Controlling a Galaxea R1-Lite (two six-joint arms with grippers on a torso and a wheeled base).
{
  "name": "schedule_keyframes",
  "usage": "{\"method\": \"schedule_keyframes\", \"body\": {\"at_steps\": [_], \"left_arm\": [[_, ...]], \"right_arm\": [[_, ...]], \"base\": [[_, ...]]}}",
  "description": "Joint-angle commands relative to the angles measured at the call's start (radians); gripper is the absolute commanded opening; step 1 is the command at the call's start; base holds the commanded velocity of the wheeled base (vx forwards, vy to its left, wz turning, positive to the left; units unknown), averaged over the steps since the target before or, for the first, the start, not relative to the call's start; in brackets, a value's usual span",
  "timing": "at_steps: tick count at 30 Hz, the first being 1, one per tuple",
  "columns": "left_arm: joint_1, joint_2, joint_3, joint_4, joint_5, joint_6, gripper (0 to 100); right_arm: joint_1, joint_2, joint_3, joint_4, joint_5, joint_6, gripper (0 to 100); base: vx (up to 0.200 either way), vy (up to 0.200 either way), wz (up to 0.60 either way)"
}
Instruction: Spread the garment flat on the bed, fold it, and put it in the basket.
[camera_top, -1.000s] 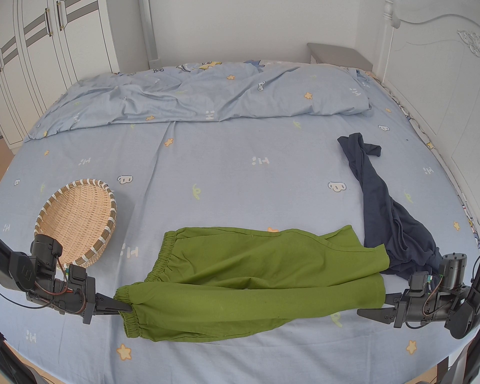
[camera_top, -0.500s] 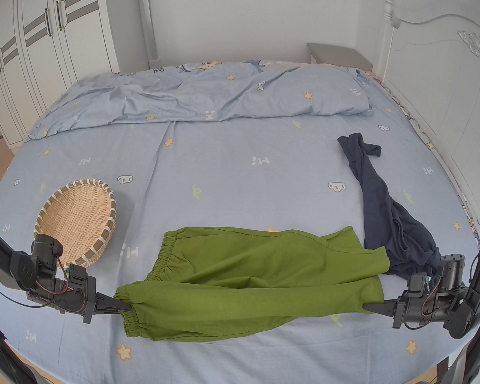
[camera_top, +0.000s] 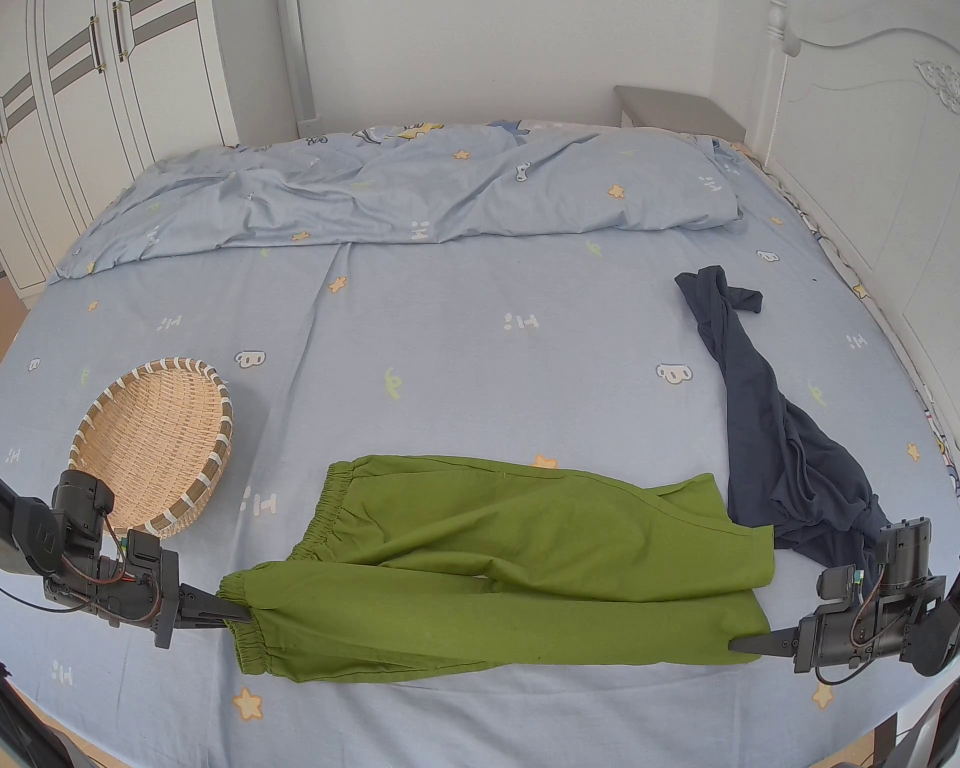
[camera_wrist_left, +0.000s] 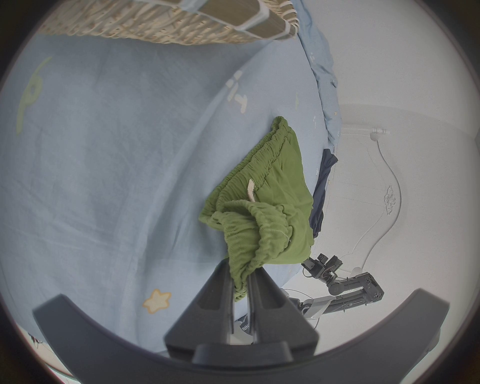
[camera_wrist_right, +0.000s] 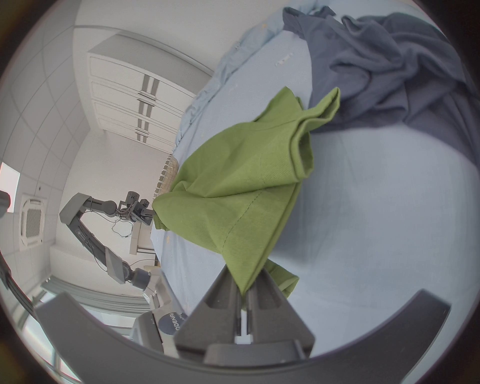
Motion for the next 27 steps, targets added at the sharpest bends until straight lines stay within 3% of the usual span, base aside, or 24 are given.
{"method": "schedule_keyframes", "body": {"at_steps": [1, 4, 7, 8, 12, 19, 22, 24, 27], "left_arm": [[0.031, -0.030, -0.059, 0.166, 0.004, 0.050, 0], [0.051, -0.028, -0.093, 0.310, 0.006, 0.186, 0], [0.071, -0.027, -0.144, 0.434, 0.004, 0.260, 0], [0.085, -0.022, -0.197, 0.549, 0.003, 0.313, 0], [0.096, -0.017, -0.260, 0.678, 0.009, 0.350, 0], [0.088, -0.025, -0.173, 0.617, 0.046, 0.367, 0], [0.077, -0.027, -0.107, 0.532, 0.087, 0.373, 0], [0.069, -0.030, 0.001, 0.370, 0.133, 0.373, 0], [0.053, -0.031, 0.074, 0.261, 0.148, 0.372, 0]], "right_arm": [[-0.012, -0.190, -0.098, 0.270, -0.004, 0.012, 0], [-0.021, -0.251, -0.175, 0.484, -0.007, 0.004, 0], [-0.027, -0.274, -0.224, 0.595, -0.005, -0.005, 0], [-0.032, -0.299, -0.256, 0.665, -0.005, -0.013, 0], [-0.032, -0.336, -0.296, 0.773, -0.005, -0.016, 0], [-0.043, -0.308, -0.290, 0.819, -0.008, -0.041, 0], [-0.044, -0.293, -0.290, 0.835, -0.010, -0.045, 0], [-0.056, -0.271, -0.285, 0.855, -0.010, -0.065, 0], [-0.060, -0.233, -0.270, 0.858, -0.022, -0.102, 0]], "base": [[0.000, 0.000, 0.00], [0.000, 0.000, 0.00], [0.000, 0.000, 0.00], [0.000, 0.000, 0.00], [0.000, 0.000, 0.00], [0.000, 0.000, 0.00], [0.000, 0.000, 0.00], [0.000, 0.000, 0.00], [0.000, 0.000, 0.00]]}}
